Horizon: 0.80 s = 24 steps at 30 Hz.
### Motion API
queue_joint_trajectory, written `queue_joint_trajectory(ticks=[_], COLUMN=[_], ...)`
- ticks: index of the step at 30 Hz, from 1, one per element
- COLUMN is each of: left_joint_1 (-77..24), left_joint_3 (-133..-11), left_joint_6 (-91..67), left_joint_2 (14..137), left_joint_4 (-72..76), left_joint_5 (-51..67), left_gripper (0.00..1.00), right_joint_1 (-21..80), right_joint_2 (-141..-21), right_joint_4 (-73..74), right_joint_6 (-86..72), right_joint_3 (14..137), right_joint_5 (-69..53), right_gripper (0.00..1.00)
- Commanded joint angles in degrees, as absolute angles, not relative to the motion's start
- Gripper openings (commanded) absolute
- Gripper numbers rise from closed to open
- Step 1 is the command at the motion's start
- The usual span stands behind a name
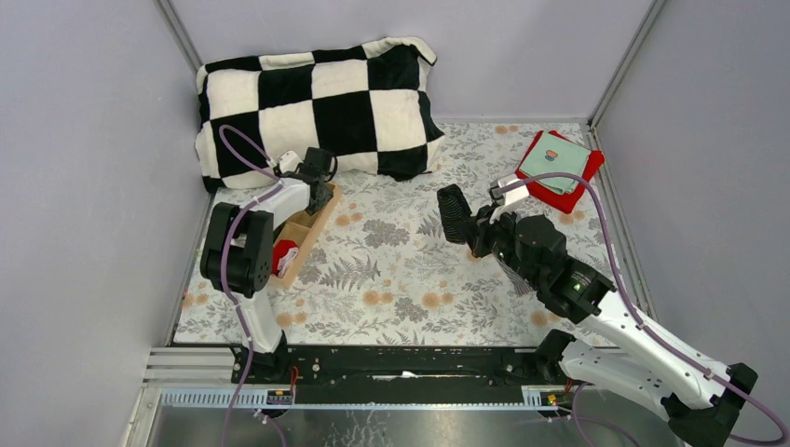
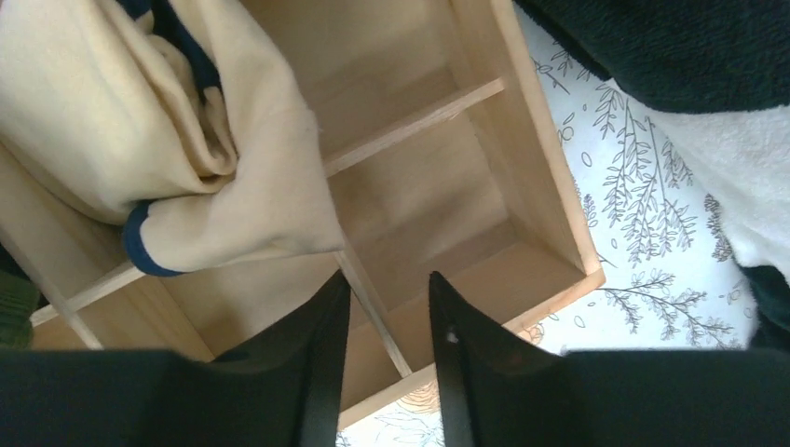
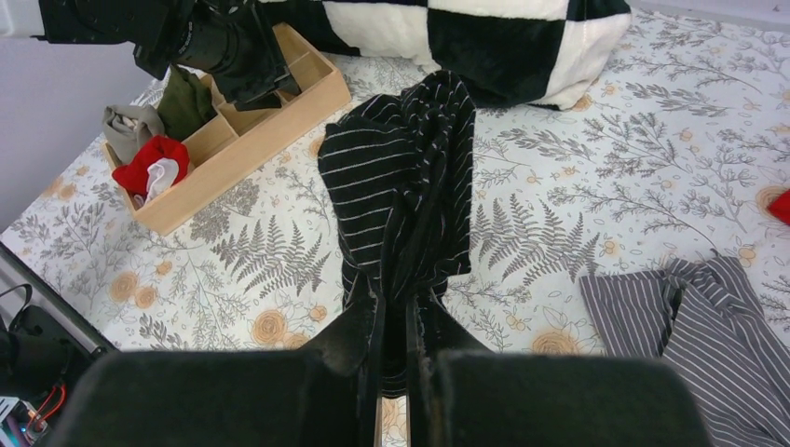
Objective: Roll the underwear
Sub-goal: Move the storage box to the center of the board.
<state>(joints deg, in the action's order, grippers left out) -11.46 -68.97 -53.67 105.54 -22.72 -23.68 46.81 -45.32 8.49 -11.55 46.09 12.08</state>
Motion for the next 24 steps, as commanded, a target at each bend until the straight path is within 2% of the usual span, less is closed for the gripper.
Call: queue_joint_trajectory(ticks=[1, 4, 11, 15, 24], left_joint_1=[-11.09, -11.92, -18.85, -24.22, -41.99], left_joint_3=[-68.69, -67.12, -59.48, -53.77, -45.98], left_joint_6=[-52.42, -50.62, -45.29, -45.48, -49.81], left_joint_2=[105.94, 104.40, 97.67, 93.62, 84.52], left_joint_4=[-18.93, -17.40, -14.47, -13.56, -12.25], left_joint_5=[-20.78, -18.01, -11.52, -7.98, -8.79], left_gripper=[0.35, 0.20, 0.04, 0.00, 0.00], right_joint_1=[46.55, 46.54, 46.55, 46.54, 46.56], right_joint_2=[-43.52, -43.34, -42.80, -42.89, -48.43], right_joint_4=[8.22, 9.95, 15.08, 18.83, 34.56], right_joint_6=[-12.34, -11.04, -5.69, -3.79, -6.62], right_joint_3=[47.39, 48.59, 51.50, 53.05, 62.71], right_joint_5=[14.16, 14.72, 15.52, 14.38, 9.06], right_gripper=[0.00, 0.00, 0.00, 0.00, 0.00])
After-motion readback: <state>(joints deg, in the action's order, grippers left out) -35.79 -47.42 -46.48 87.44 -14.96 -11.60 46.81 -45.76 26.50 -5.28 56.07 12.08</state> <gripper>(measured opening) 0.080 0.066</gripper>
